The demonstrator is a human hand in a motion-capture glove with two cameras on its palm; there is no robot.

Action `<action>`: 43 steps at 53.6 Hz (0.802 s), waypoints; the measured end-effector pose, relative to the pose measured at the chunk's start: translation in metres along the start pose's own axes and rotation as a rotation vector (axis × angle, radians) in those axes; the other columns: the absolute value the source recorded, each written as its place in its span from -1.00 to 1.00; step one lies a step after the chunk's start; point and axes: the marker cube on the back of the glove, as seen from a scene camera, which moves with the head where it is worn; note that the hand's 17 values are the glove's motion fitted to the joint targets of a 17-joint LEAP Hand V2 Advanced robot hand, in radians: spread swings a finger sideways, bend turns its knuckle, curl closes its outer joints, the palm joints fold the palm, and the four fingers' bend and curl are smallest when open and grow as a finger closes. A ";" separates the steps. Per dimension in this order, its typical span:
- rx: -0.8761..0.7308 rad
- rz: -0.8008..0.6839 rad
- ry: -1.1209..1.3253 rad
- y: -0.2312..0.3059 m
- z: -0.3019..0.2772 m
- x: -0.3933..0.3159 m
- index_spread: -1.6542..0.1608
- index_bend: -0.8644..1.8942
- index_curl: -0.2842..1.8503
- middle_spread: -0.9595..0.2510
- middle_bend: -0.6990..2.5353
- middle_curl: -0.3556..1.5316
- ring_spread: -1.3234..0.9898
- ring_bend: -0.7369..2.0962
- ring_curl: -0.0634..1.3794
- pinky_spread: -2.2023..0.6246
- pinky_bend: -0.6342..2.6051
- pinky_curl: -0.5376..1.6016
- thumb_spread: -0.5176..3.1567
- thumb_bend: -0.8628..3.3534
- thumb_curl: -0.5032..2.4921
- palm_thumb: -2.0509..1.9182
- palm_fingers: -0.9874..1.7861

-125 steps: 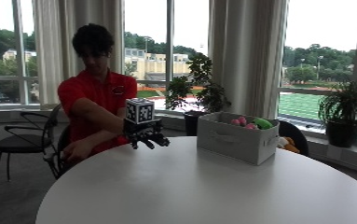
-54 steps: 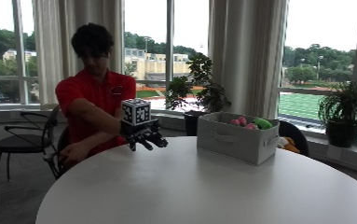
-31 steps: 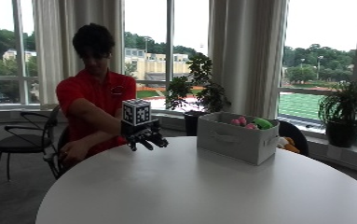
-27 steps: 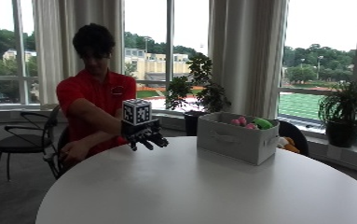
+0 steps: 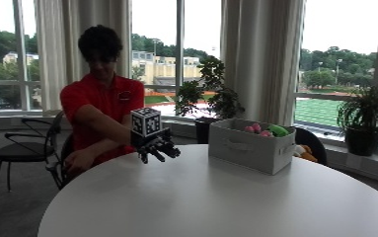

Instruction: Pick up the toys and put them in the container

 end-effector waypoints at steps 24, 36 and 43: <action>-0.001 -0.035 -0.031 -0.004 0.006 -0.007 0.31 -0.13 -0.31 0.37 -0.47 -0.36 0.08 -0.36 -0.63 0.63 -0.18 -0.18 -0.13 -0.62 -0.51 -0.01 -0.33; 0.013 -0.023 0.000 0.006 0.007 -0.012 0.32 -0.12 -0.31 0.37 -0.47 -0.36 0.08 -0.36 -0.62 0.63 -0.17 -0.18 -0.13 -0.62 -0.51 -0.01 -0.33; 0.035 -0.013 -0.029 0.007 0.006 -0.010 0.32 -0.14 -0.32 0.37 -0.47 -0.36 0.08 -0.36 -0.62 0.63 -0.17 -0.18 -0.13 -0.62 -0.51 -0.01 -0.35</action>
